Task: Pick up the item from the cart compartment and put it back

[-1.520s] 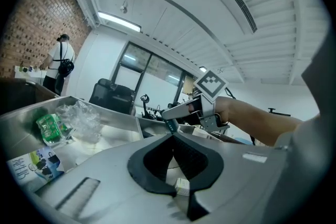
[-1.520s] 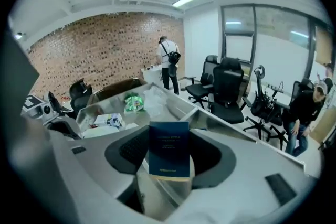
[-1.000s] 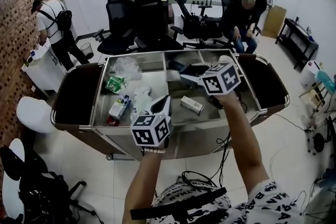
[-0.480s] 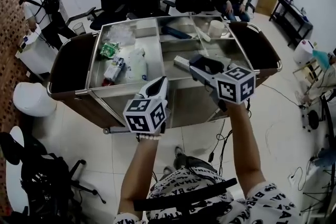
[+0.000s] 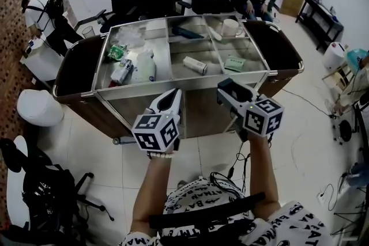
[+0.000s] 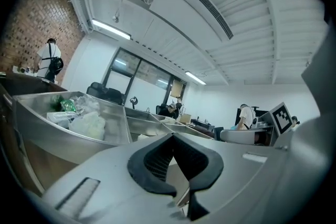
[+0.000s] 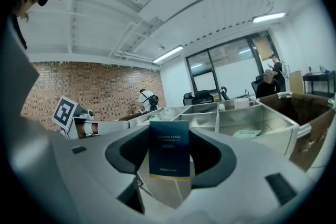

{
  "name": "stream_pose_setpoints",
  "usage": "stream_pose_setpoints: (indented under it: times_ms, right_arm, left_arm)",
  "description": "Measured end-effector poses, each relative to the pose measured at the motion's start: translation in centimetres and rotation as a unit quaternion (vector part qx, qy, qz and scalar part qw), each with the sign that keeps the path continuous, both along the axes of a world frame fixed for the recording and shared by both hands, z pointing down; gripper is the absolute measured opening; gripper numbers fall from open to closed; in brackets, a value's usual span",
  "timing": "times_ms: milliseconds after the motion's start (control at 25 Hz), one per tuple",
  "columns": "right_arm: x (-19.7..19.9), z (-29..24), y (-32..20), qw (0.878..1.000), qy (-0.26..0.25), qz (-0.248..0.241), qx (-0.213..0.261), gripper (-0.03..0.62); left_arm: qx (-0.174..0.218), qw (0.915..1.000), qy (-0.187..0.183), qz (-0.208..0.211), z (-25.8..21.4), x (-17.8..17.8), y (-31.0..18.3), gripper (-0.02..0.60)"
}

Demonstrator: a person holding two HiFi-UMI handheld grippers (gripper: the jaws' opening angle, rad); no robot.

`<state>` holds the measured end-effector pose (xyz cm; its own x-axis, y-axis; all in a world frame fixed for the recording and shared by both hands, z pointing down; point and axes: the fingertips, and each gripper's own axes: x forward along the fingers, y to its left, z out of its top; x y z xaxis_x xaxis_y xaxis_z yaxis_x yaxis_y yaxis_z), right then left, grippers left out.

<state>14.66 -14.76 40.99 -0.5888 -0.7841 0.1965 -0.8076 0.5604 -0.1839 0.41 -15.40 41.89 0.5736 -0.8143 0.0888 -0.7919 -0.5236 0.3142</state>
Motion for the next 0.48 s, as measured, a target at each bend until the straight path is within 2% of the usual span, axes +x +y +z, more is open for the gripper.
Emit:
stream_pose_setpoints:
  times_ms: [240, 480]
  right_arm:
    - [2.3, 1.1, 1.4, 1.0, -0.018, -0.013, -0.013, 0.246]
    - [2.2, 1.8, 2.6, 0.999, -0.022, -0.044, -0.021, 0.245]
  left_arm:
    - [0.001, 1.0, 0.0, 0.0, 0.1, 2.8, 1.3, -0.002]
    - [-0.006, 0.9999, -0.009, 0.007, 1.2, 4.8, 2.5, -0.002]
